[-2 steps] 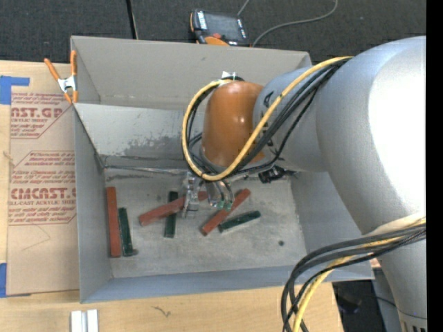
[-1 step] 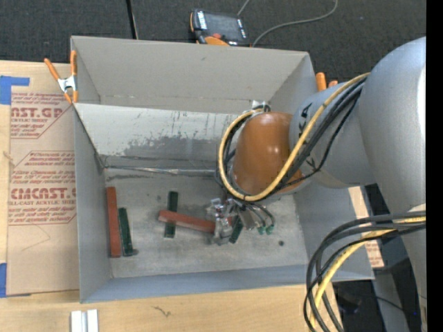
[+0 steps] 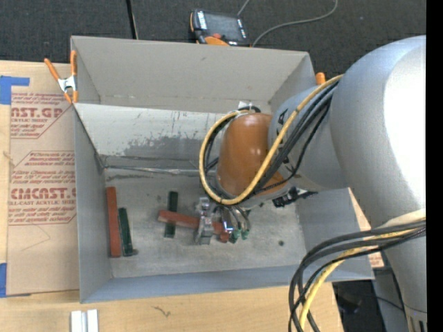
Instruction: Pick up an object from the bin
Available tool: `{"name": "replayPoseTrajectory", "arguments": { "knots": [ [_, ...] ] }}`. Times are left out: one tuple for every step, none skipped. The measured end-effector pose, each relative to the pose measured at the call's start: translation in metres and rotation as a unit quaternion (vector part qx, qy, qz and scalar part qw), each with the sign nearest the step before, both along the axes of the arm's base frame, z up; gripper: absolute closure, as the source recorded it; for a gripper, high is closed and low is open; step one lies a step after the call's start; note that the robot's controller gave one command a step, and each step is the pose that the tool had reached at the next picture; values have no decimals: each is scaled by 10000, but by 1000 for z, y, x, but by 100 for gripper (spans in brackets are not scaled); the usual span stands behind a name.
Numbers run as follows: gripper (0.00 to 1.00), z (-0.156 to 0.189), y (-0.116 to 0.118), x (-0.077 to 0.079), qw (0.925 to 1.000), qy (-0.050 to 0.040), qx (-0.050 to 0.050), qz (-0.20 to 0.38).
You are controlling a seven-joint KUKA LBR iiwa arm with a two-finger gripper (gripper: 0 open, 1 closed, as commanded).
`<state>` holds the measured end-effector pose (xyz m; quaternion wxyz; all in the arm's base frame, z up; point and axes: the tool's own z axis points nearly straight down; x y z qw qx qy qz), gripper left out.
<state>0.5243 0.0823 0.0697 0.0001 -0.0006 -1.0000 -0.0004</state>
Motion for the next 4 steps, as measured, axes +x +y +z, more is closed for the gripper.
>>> {"name": "replayPoseTrajectory", "arguments": {
  "knots": [
    [100, 0, -3, 7, 10000, -6, 3, -52],
    [100, 0, -15, -25, 9936, 8, -3, 1133],
    [100, 0, -6, -29, 9916, 1, -2, 1295],
    [100, 0, -3, -23, 9900, -4, -3, 1412]
  ]
}}
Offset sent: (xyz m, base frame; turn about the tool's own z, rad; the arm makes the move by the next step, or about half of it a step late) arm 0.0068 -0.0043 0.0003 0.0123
